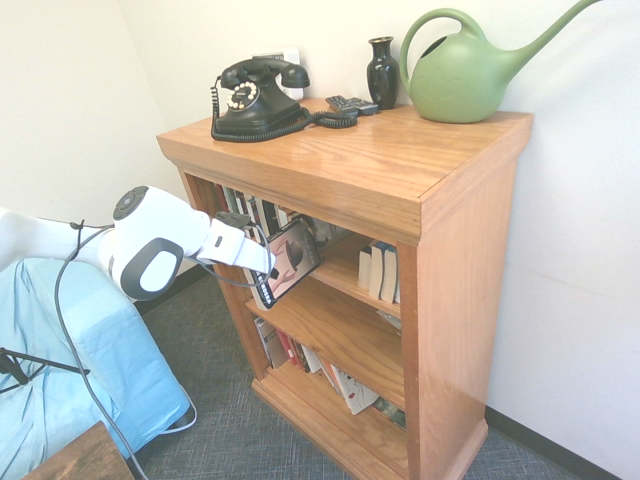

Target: Organize the shelf

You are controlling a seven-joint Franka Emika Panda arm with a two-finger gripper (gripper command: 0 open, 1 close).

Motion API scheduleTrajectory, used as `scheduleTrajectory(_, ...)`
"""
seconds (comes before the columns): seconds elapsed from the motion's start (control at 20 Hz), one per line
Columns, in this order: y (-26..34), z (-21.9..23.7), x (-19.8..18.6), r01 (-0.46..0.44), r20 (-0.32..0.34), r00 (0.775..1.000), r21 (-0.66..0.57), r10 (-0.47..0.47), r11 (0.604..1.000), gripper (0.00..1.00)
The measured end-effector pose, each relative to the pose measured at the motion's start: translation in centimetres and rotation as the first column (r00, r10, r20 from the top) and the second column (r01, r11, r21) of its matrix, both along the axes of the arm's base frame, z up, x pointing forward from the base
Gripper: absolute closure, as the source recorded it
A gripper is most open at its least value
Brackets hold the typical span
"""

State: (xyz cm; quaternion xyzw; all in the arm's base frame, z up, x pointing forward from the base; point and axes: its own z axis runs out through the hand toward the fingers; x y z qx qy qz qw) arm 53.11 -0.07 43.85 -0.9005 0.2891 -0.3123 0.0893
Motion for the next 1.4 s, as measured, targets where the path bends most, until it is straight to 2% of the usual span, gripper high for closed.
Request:
scheduleTrajectory(1.0,2.4,-1.2,7.5,0.017,0.066,0.998,-0.038,-0.014,0.999,1.0)
scheduleTrajectory(1.4,2.9,-1.6,8.0,0.029,0.075,0.997,-0.028,-0.027,0.999,1.0)
